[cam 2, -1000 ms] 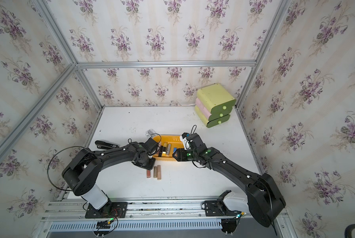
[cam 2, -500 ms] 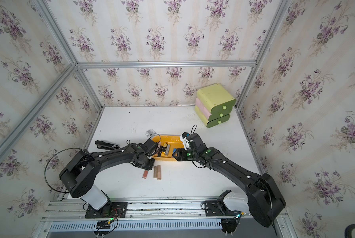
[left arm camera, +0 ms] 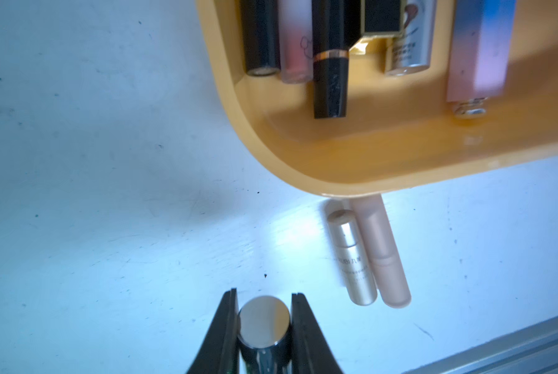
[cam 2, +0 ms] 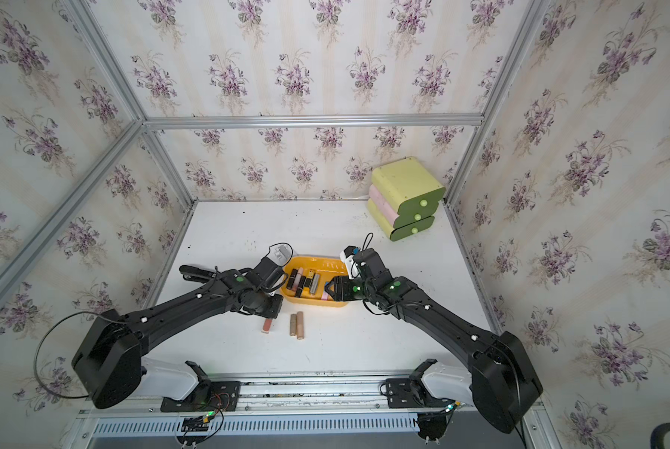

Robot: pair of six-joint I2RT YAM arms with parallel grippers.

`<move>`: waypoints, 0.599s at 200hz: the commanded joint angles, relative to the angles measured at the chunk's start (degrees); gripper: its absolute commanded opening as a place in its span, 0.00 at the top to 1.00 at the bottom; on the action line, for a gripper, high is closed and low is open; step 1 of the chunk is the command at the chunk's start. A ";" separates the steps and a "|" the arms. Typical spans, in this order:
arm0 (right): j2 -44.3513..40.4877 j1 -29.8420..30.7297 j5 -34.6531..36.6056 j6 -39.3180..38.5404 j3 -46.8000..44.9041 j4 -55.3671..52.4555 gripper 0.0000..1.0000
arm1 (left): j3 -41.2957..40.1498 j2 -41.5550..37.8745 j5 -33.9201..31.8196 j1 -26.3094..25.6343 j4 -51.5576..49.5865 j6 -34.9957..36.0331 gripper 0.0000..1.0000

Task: Put the lipstick into the storage box
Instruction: Place the lipstick in the storage box.

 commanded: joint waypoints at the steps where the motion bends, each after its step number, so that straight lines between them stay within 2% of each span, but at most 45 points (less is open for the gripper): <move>1: -1.07 0.01 -3.15 -0.49 0.40 1.88 0.39 | 0.03 -5.06 1.39 1.00 -1.24 0.46 0.84; 22: -2.16 0.01 -13.81 -0.35 -0.56 8.11 0.32 | -0.32 -11.65 7.62 3.36 3.04 -0.21 0.82; 37: -1.49 0.01 -22.82 0.30 -0.48 12.35 0.31 | -0.74 -15.37 13.96 5.79 7.99 -1.78 0.81; 53: -1.29 0.01 -28.92 1.76 -0.90 16.41 0.31 | -1.04 -17.42 20.54 7.80 13.70 -3.79 0.80; 80: -2.11 0.40 -34.48 5.37 -1.64 23.35 0.29 | -0.88 -17.70 26.93 9.29 21.00 -6.60 0.80; 120: -2.09 1.84 -34.94 5.05 -0.09 24.09 0.27 | -2.11 -16.58 33.71 9.52 31.61 -12.13 0.80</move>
